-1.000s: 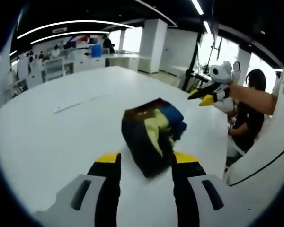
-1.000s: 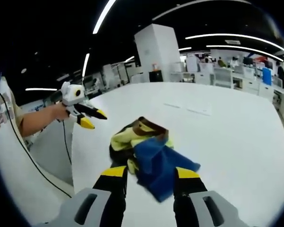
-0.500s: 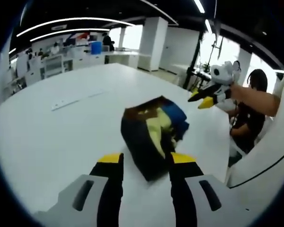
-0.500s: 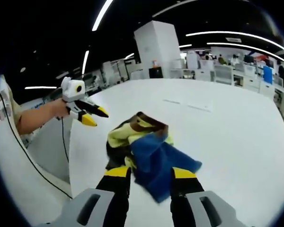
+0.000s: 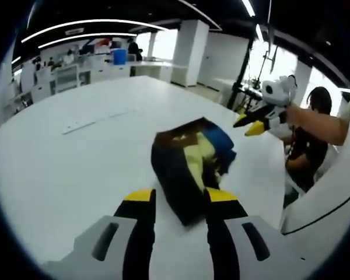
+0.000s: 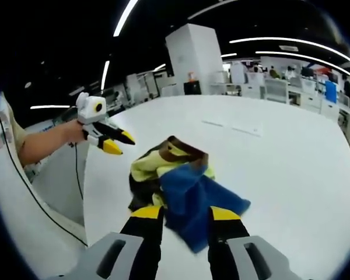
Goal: Fold the garment on the visible template until the final outline fits inside the template.
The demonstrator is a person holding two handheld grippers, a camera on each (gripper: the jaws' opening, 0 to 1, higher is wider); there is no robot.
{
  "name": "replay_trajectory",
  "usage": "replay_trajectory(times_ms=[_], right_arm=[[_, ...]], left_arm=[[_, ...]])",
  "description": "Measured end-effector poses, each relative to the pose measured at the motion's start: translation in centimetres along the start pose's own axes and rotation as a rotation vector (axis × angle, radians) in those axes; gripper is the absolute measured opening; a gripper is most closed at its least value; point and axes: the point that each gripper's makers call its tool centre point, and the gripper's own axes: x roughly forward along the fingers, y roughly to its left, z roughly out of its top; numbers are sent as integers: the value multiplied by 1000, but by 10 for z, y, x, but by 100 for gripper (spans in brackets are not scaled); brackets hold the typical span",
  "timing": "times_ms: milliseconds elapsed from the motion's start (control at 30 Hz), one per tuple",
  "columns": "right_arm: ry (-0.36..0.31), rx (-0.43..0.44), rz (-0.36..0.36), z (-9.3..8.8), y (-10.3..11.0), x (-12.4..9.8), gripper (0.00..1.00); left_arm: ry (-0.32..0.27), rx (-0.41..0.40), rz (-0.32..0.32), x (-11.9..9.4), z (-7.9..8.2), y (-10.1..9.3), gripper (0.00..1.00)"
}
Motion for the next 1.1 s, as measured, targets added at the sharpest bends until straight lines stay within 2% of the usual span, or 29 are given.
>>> replay_trajectory(times_ms=[467, 633, 733, 1100], right_arm=[[34, -16, 8, -6, 2, 19, 18], [38, -22, 13, -7, 4, 25, 13], [46, -33, 15, -8, 5, 28, 10], [53, -33, 28, -10, 8, 35, 9]], left_arm=[[38, -22, 8, 16, -6, 7, 26], [56, -27, 15, 24, -9, 17, 26], [45, -48, 17, 26, -7, 19, 24], [45, -72, 10, 36, -5, 19, 22]])
